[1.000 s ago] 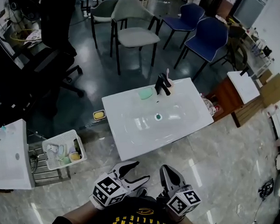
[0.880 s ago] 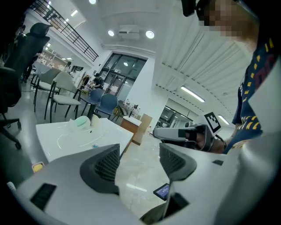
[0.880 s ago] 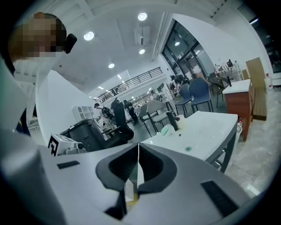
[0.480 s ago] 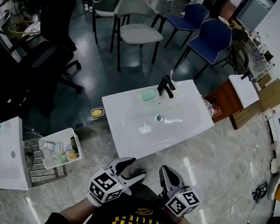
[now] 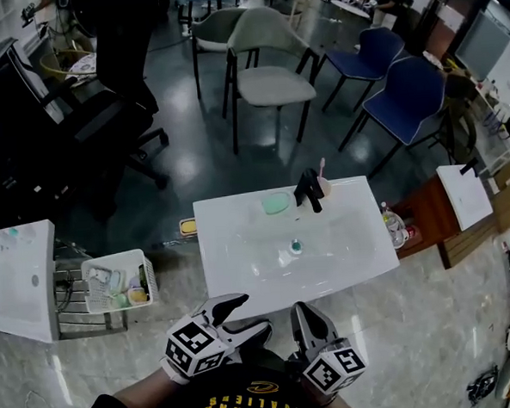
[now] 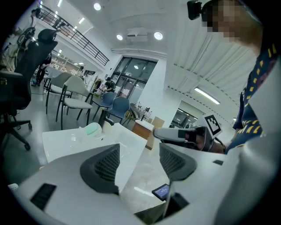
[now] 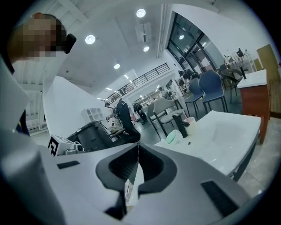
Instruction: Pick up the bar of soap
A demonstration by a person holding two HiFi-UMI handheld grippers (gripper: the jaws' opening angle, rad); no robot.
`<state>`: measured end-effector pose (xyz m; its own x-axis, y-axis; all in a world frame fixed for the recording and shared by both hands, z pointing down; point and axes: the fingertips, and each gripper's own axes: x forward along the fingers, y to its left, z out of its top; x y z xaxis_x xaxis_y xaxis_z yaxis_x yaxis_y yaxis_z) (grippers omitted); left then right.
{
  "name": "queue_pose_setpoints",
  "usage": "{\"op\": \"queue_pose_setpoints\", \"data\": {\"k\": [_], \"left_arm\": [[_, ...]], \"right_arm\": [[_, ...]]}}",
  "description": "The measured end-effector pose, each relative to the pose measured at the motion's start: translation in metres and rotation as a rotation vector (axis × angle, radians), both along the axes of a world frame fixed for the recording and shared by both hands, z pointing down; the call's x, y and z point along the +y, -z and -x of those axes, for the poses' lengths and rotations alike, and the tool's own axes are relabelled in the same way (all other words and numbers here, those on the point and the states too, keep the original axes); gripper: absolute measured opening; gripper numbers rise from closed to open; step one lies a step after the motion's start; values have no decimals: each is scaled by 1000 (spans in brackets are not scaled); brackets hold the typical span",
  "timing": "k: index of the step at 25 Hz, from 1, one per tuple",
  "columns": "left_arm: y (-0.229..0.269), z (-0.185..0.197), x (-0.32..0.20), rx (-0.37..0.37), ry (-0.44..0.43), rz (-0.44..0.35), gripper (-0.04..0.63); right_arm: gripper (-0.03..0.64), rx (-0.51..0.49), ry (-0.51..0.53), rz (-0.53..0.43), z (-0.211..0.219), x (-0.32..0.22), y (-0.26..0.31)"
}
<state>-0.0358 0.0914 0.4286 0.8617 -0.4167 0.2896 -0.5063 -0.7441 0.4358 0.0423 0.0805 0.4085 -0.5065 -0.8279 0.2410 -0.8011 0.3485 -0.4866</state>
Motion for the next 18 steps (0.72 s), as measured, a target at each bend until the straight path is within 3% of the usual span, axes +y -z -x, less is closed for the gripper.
{"op": "queue_pose_setpoints", "data": {"k": [7, 10, 14, 18], "left_arm": [[11, -52, -35, 54, 73, 7, 246], [14, -63, -46, 30, 97, -17, 187], [22, -65, -55, -31, 171, -102, 41], [22, -59, -54, -66, 211, -118, 14]], "right_arm": [[18, -28, 46, -14, -45, -42, 4], [18, -41, 65, -15, -58, -54, 3], [18, -80, 96, 1, -64, -65, -2], [18, -116, 125, 6, -62, -71, -6]]}}
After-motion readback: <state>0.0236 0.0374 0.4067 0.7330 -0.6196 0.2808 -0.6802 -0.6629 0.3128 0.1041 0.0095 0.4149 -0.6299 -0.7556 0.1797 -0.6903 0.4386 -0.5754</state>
